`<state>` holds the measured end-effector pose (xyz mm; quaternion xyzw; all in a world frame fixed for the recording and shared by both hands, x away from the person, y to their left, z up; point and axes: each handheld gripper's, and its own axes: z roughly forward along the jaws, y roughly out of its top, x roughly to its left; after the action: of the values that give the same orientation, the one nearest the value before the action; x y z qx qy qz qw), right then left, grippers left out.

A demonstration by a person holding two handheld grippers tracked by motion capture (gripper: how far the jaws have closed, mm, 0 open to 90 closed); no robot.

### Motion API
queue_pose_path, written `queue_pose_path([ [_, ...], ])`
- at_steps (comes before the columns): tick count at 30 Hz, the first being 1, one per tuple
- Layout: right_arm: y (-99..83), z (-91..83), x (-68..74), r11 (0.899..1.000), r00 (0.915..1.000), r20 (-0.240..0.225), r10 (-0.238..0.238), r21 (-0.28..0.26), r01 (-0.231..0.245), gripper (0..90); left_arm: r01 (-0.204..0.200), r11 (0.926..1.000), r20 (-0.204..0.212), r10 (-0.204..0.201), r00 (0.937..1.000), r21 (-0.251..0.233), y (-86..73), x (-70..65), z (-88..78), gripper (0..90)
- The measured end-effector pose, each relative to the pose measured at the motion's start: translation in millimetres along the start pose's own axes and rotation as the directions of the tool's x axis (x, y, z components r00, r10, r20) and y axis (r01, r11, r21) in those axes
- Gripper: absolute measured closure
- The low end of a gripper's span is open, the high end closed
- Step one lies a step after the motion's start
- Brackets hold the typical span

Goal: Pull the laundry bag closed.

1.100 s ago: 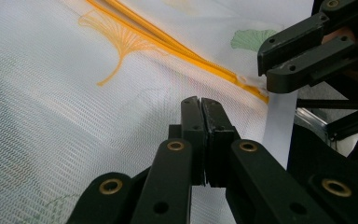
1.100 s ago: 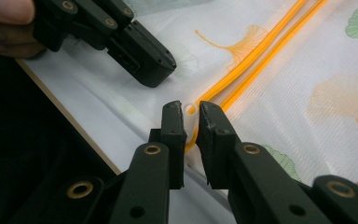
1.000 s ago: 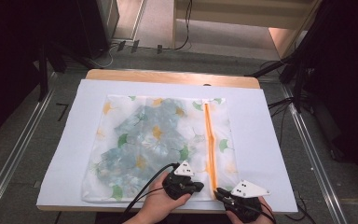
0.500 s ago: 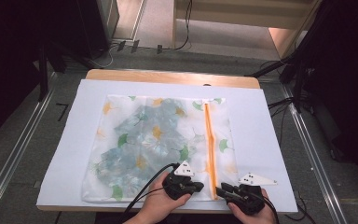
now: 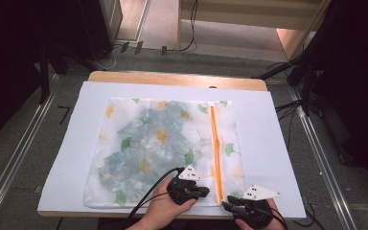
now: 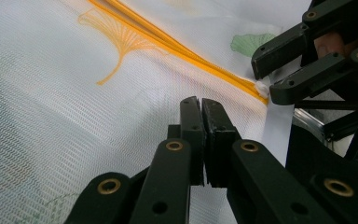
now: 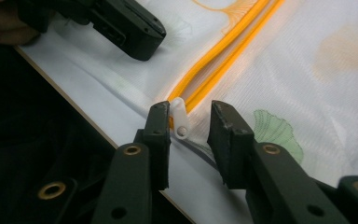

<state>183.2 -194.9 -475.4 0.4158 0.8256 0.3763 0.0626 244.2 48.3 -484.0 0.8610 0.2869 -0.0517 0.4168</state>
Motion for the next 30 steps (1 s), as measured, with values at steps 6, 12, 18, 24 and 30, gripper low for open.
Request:
queue_pose_path([
  [6, 1.8, -3.0, 0.3, 1.0, 0.9996, -0.01, -0.028, -0.001, 0.028, 88.3, 0.002, 1.0, 0.003, -0.002, 1.0, -0.002, -0.1, 0.0, 0.0, 88.4],
  [12, 3.4, -8.5, 0.5, 0.999, 0.9993, -0.014, -0.034, -0.034, 0.033, 90.0, 0.0, 1.0, 0.004, 0.0, 1.0, 0.001, 0.0, 0.5, -0.1, 88.1],
  [18, 6.5, -10.9, 2.3, 0.996, 0.9989, 0.007, -0.046, -0.071, 0.046, 90.0, -0.017, 0.9998, -0.015, 0.017, 0.9997, -0.007, -0.4, -4.2, -1.0, 87.5],
  [24, 10.7, -4.5, 4.0, 0.996, 0.9987, -0.003, -0.052, -0.078, 0.051, 90.0, -0.067, 0.9975, 0.0, 0.067, 0.9978, 0.023, 0.0, -23.2, 9.6, 90.0],
  [30, 14.0, 2.8, 7.6, 0.995, 0.9979, -0.002, -0.065, -0.069, 0.065, 90.0, -0.023, 0.9996, 0.02, 0.023, 0.9995, 0.017, -1.6, -17.4, 6.8, 90.0],
])
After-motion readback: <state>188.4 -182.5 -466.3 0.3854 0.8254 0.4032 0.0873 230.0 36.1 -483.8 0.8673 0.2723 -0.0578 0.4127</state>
